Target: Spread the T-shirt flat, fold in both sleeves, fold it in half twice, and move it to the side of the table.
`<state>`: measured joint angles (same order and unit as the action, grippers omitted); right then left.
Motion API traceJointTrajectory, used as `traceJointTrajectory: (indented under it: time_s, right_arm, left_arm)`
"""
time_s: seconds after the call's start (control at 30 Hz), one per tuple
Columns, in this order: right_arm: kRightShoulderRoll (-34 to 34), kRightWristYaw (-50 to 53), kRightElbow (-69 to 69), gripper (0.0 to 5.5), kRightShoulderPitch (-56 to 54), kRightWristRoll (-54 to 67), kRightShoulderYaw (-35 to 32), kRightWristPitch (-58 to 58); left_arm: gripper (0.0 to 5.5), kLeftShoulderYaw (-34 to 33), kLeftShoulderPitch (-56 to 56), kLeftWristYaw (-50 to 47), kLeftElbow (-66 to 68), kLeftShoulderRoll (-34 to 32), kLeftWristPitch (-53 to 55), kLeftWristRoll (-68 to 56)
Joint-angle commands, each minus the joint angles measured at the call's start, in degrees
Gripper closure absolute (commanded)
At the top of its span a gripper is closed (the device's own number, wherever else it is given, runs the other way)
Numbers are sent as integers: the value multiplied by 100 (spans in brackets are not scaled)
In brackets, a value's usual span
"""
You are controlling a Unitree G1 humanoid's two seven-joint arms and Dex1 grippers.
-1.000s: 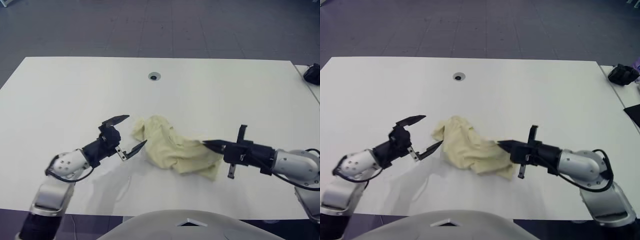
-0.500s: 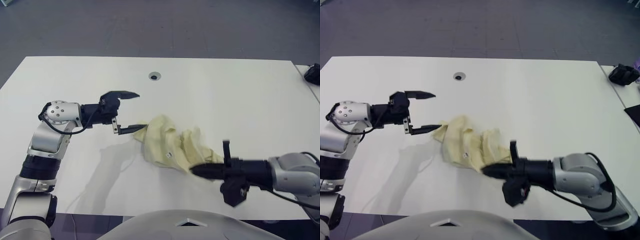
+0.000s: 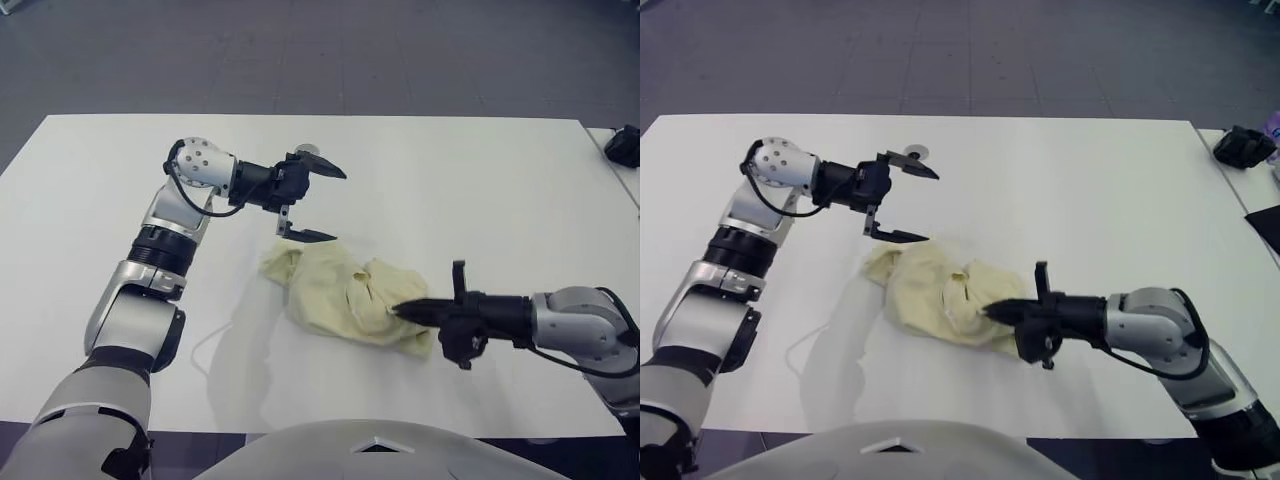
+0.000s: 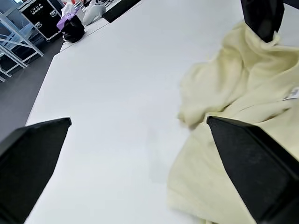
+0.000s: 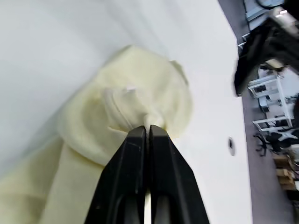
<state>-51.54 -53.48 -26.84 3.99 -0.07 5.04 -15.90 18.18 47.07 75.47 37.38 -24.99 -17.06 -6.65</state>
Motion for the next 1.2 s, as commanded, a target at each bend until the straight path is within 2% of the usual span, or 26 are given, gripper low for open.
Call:
traceJointTrajectory:
  time_s: [0.03,0.13,0.27,0.33,0.4,0.43,0.5,0.57,0.67,0.7,0.8,0.93,1.1,1.2]
  right_arm:
    - [461,505,245,550,-1318,-117,-62,1030]
    - [1004,775,779,550,-2279,-479,370,1314]
    - [2061,1237,1478,550,-3450,-846,977,1320]
    - [2507,1166,1616,550,-3894,-732,1254,1074]
    - [2654,793,1193,550,-4067,-218,1368,1010]
    - [2552,547,864,550,-4014,53,1362,1089]
    - [1910,-93,17,550,-3537,707,1146,1421]
    - [682,-997,-471,550,-2383,1070,628,1314]
    - [-1052,-1981,653,550,-644,441,182,-433]
    - [-1322,-2017,1192,550,-411,126,202,-1027]
    - [-1098,-1523,1921,550,-558,-375,288,-1472]
    - [-721,-1110,1777,550,-513,-569,460,-1551]
    - [-462,-692,1359,550,-376,-603,414,-1102]
    - [76,-159,1233,550,-1115,-473,220,-4]
  left_arm:
    - [21,-16,-17,-1314,1174,-4,-772,877]
    - [13,-575,236,-2406,1438,-195,-700,905]
    - [13,-1126,587,-3680,1571,-722,-610,1102]
    - [13,-1347,564,-3993,1509,-1003,-532,1111]
    - [13,-1504,334,-3935,1213,-1199,-482,978]
    - [13,-1537,195,-3826,1016,-1234,-452,897]
    - [13,-1578,-168,-3596,560,-1274,-337,755]
    - [13,-1583,-584,-3262,101,-1298,-242,569]
    - [13,-1580,-1326,-2801,-784,-1362,-3,249]
    - [13,-1563,-1545,-2668,-1117,-1353,124,136]
    - [13,-1240,-2077,-2017,-2296,-1244,577,-338]
    - [13,-874,-2116,-1558,-3190,-1032,1105,-659]
    - [13,-621,-1279,-1313,-2795,-548,1385,-659]
    - [13,-494,-742,-1551,-1906,-253,1059,-188]
